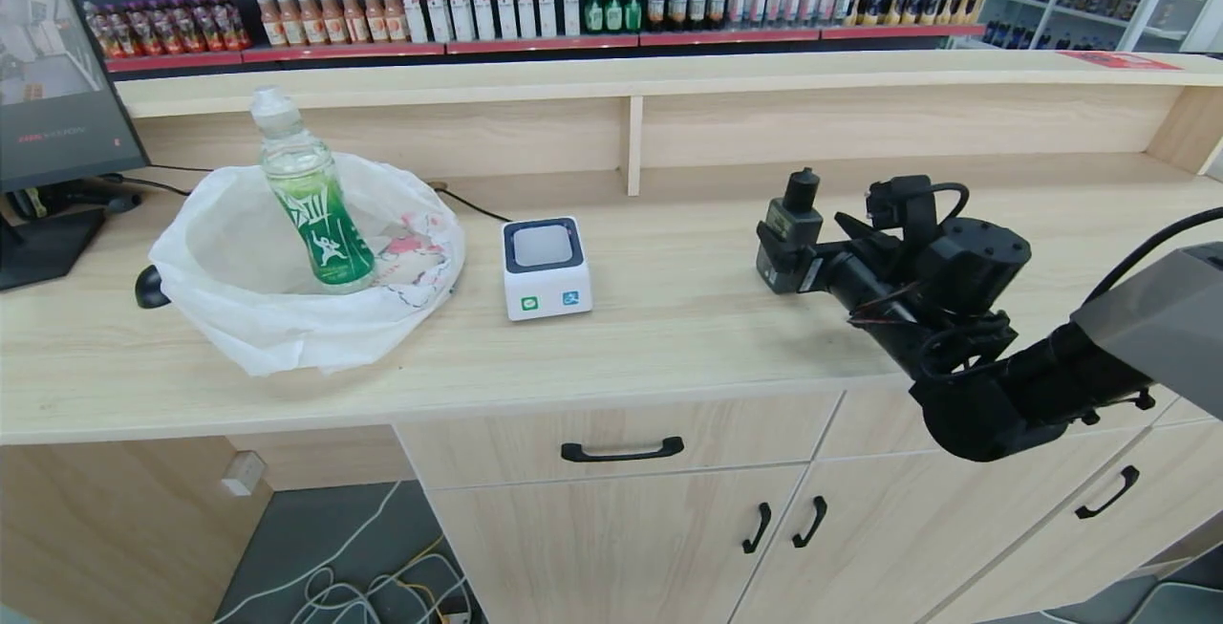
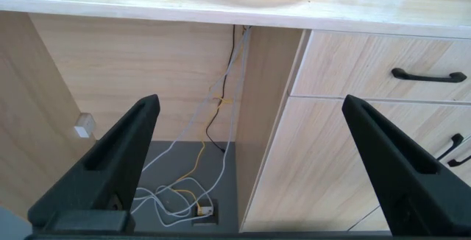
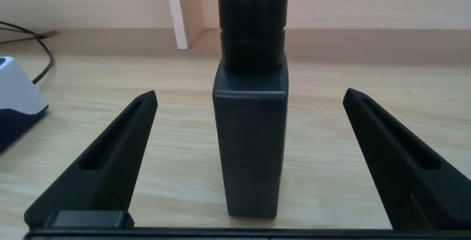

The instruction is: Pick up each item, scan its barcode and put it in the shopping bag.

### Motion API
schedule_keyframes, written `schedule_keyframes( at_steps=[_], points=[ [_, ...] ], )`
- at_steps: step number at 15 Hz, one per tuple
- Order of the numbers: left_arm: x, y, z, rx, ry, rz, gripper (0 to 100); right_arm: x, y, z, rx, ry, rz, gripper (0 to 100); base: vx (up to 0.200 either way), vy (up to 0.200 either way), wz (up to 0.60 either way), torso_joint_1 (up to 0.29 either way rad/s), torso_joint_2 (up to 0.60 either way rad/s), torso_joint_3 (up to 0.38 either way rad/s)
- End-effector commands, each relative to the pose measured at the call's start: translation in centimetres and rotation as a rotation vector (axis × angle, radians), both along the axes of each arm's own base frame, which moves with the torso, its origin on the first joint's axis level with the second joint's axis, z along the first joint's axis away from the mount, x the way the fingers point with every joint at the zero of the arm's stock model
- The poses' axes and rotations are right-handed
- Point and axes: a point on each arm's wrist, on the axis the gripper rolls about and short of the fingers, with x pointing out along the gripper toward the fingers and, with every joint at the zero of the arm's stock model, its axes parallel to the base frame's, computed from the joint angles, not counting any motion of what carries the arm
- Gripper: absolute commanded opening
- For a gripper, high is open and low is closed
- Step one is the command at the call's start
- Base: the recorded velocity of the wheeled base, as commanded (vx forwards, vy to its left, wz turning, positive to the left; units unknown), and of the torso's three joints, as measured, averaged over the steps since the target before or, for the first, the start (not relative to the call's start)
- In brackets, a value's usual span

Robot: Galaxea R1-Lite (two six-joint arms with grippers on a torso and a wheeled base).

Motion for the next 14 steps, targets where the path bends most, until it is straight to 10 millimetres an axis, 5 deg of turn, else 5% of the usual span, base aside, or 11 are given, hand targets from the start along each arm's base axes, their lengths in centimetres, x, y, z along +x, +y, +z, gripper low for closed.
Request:
schedule_keyframes(
  at_steps=[1,14],
  points=[
    [0.0,0.0,0.0,0.0,0.0,0.001,100,0.5,0.1,0.4,0.006,-0.017,-0.002,100,0.0,0.0,0.0,0.0,0.0,0.0],
    [0.0,0.0,0.0,0.0,0.0,0.001,100,3.1,0.2,-0.8,0.019,0.069,0.025,100,0.0,0.0,0.0,0.0,0.0,0.0]
  ],
)
